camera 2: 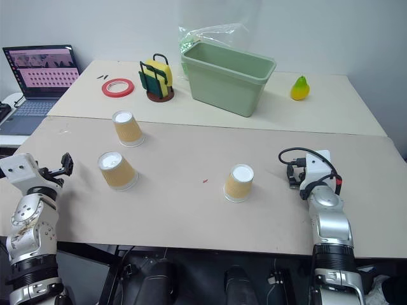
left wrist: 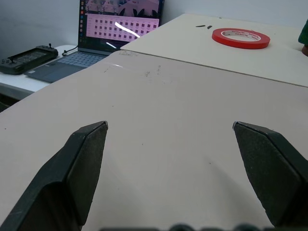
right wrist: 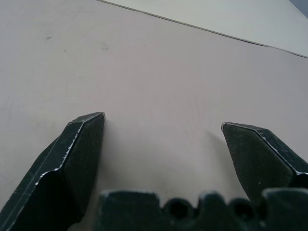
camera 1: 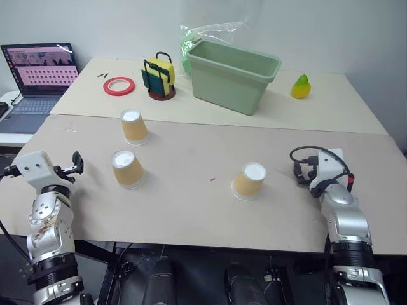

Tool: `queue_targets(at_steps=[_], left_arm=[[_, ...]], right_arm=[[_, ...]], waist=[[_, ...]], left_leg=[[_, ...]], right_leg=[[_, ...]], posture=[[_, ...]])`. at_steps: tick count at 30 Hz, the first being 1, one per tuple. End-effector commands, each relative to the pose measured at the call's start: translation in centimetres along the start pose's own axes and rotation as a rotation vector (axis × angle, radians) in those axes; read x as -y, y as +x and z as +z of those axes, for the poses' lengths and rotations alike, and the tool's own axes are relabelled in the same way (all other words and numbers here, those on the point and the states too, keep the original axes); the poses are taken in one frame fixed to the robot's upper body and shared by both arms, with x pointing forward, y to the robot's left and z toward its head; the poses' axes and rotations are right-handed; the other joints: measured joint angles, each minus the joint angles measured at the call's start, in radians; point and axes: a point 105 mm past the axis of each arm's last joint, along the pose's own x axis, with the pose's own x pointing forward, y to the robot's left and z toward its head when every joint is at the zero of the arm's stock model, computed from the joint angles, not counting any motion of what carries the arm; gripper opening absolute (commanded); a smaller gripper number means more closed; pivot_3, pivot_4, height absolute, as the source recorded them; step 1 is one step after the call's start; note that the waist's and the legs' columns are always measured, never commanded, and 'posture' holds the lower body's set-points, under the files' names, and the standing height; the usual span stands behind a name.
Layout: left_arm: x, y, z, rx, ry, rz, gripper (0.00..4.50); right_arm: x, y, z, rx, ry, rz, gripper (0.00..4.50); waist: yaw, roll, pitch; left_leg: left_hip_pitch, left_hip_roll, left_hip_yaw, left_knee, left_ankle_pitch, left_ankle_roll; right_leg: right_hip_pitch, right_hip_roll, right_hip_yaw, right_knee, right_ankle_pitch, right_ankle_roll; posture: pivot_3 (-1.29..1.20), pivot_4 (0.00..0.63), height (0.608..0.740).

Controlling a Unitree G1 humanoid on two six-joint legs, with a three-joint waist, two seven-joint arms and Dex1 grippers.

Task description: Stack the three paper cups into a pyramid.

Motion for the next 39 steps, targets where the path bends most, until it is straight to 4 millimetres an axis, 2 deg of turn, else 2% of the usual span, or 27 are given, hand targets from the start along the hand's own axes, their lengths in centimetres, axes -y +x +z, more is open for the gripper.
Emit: queue_targets(at_steps=[1,3,4,6,8,10,12,14,16,17,20,22,27,30,35,39], left_arm=[[0.4,0.5,1.4,0.055,0.018,-0.020,4.46],[0.6,0.6,0.8,0.035,0.016,-0.030,4.46],[0.6,0.6,0.7,0.031,0.016,-0.032,4.46],[0.7,0.6,0.5,0.025,0.019,-0.037,4.46],[0.7,0.6,0.3,0.020,0.021,-0.041,4.46],[0.9,0.6,0.1,0.017,0.022,-0.045,4.46],[1.1,0.6,0.0,0.012,0.020,-0.053,4.46],[1.2,0.6,-0.2,0.007,0.023,-0.065,4.46],[1.3,0.6,-0.3,0.003,0.026,-0.075,4.46],[1.2,0.4,-0.3,0.002,0.032,-0.079,4.46],[-0.1,-0.7,0.0,-0.007,0.072,-0.112,4.46],[-0.6,-2.1,-0.2,-0.043,0.115,-0.180,4.46],[-2.0,-6.9,-1.4,-0.189,0.259,-0.389,4.46],[-2.1,-8.6,-1.0,-0.223,0.298,-0.470,4.46],[0.6,-9.4,0.6,-0.199,0.337,-0.633,4.46],[6.4,-8.0,2.2,-0.098,0.334,-0.789,4.46]], right_arm=[[1.5,-0.2,2.1,0.049,0.039,-0.078,4.50],[2.0,-0.4,6.9,0.162,0.098,-0.107,4.50],[2.0,-0.6,8.4,0.198,0.117,-0.104,4.50],[-1.1,-1.3,13.0,0.312,0.249,0.112,4.50],[-5.7,-3.7,17.1,0.416,0.225,0.415,4.50],[-8.4,-5.9,18.5,0.454,0.174,0.608,4.50],[-11.7,-10.7,19.7,0.508,0.125,0.960,4.50],[-13.1,-14.8,19.0,0.507,0.071,1.245,4.50],[-13.3,-16.8,18.0,0.482,0.023,1.384,4.50],[-13.5,-17.5,16.9,0.429,-0.033,1.438,4.50],[-14.4,-17.7,14.1,0.294,-0.148,1.492,4.50],[-15.0,-17.6,13.2,0.267,-0.198,1.491,4.50],[-15.7,-16.8,12.8,0.265,-0.223,1.457,4.50],[-15.8,-16.5,12.8,0.265,-0.210,1.450,4.50],[-16.2,-15.9,12.7,0.269,-0.192,1.445,4.50],[-16.5,-15.4,12.5,0.270,-0.208,1.431,4.50]], waist=[[0.000,0.000,0.000],[0.000,0.001,0.001],[-0.002,0.002,0.001],[-0.013,0.002,0.001],[-0.019,0.002,0.001],[-0.019,0.002,0.001],[-0.013,0.002,0.001],[-0.004,0.002,0.001],[0.006,0.001,0.001],[0.009,0.001,0.001],[0.006,0.000,0.001],[-0.005,0.000,0.000],[-0.021,0.000,0.001],[-0.012,0.001,0.001],[0.007,-0.001,0.000],[0.024,0.000,0.001]], left_leg=[[0.000,0.000,0.000,0.000,0.000,0.000],[0.000,0.000,0.000,0.000,0.000,0.000],[-0.001,0.000,0.000,0.000,0.000,0.000],[-0.003,0.000,0.001,0.000,0.000,0.000],[-0.006,0.000,0.000,-0.001,0.000,0.000],[-0.007,0.000,-0.001,-0.004,0.000,0.000],[-0.008,0.000,-0.002,-0.006,0.000,0.000],[-0.010,0.000,-0.002,-0.006,0.000,0.000],[-0.010,0.000,-0.003,-0.004,0.000,0.000],[-0.010,0.000,-0.004,-0.003,0.000,0.000],[-0.006,0.000,-0.003,-0.002,0.001,0.000],[-0.002,0.001,-0.003,-0.003,0.001,0.000],[0.000,0.001,-0.002,-0.007,0.000,-0.002],[0.001,0.001,-0.002,-0.007,-0.001,-0.002],[0.001,0.001,0.000,-0.006,-0.005,-0.009],[0.000,0.001,0.001,-0.007,-0.004,-0.007]], right_leg=[[0.000,0.000,0.000,0.000,0.000,0.000],[0.000,0.000,0.000,0.000,0.000,0.000],[-0.001,0.000,0.000,0.000,0.000,0.000],[-0.004,0.000,0.001,0.001,0.000,0.000],[-0.008,0.001,0.002,0.003,0.000,0.000],[-0.011,0.001,0.001,0.003,0.000,0.000],[-0.011,0.001,-0.001,0.003,0.000,-0.001],[-0.011,0.000,-0.002,0.002,0.000,-0.001],[-0.010,0.000,-0.003,0.001,0.000,-0.001],[-0.008,0.000,-0.004,0.000,0.000,-0.001],[-0.003,0.000,-0.004,-0.002,0.000,-0.002],[-0.002,0.000,-0.003,-0.003,-0.003,-0.010],[-0.003,0.000,-0.002,-0.002,-0.005,-0.013],[-0.003,0.000,-0.003,-0.002,-0.006,-0.013],[-0.008,-0.002,-0.003,-0.003,-0.006,-0.015],[-0.009,-0.002,-0.003,-0.003,-0.006,-0.015]], posture=[[0.00,0.150,0.656],[0.00,0.150,0.656],[0.00,0.150,0.656],[0.00,0.150,0.656],[0.00,0.150,0.656],[0.00,0.150,0.656],[0.00,0.150,0.656],[0.00,0.150,0.656],[0.00,0.150,0.656],[0.00,0.150,0.656],[0.00,0.150,0.656],[0.00,0.150,0.656],[0.00,0.150,0.656],[0.00,0.150,0.656],[0.00,0.150,0.656],[0.00,0.150,0.656]])
